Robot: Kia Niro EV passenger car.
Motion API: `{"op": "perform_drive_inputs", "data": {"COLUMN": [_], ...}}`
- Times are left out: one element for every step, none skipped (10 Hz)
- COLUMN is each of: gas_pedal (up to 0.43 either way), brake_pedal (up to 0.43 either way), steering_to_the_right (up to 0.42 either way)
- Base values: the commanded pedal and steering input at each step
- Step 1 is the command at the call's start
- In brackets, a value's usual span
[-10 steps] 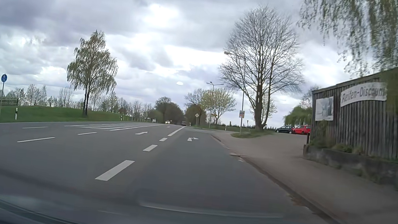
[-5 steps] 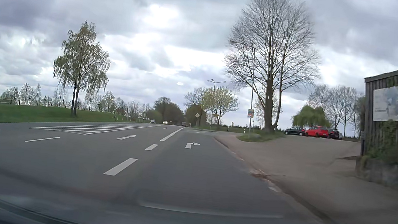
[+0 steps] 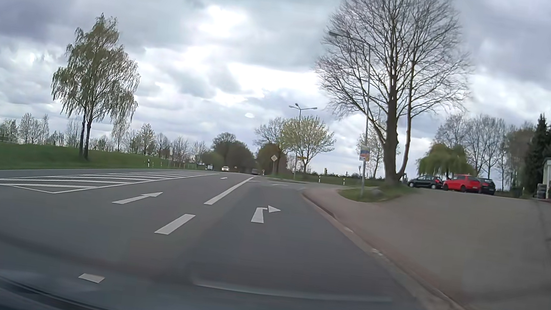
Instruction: Follow the waypoints while adhering to traffic rules and regulations
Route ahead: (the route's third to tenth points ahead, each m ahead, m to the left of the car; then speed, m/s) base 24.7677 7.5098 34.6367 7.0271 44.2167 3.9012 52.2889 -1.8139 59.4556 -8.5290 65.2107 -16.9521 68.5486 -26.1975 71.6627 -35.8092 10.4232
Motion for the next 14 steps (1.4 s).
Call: {"op": "perform_drive_inputs", "data": {"gas_pedal": [0.028, 0.028, 0.028, 0.028, 0.028, 0.028, 0.020, 0.020, 0.020, 0.020, 0.020, 0.020, 0.008, 0.000], "brake_pedal": [0.000, 0.000, 0.000, 0.000, 0.000, 0.000, 0.000, 0.000, 0.000, 0.000, 0.000, 0.000, 0.000, 0.000], "steering_to_the_right": [-0.004, -0.004, -0.004, -0.004, -0.004, -0.004, -0.004, -0.004, -0.004, -0.004, -0.004, -0.004, -0.004, -0.004]}}
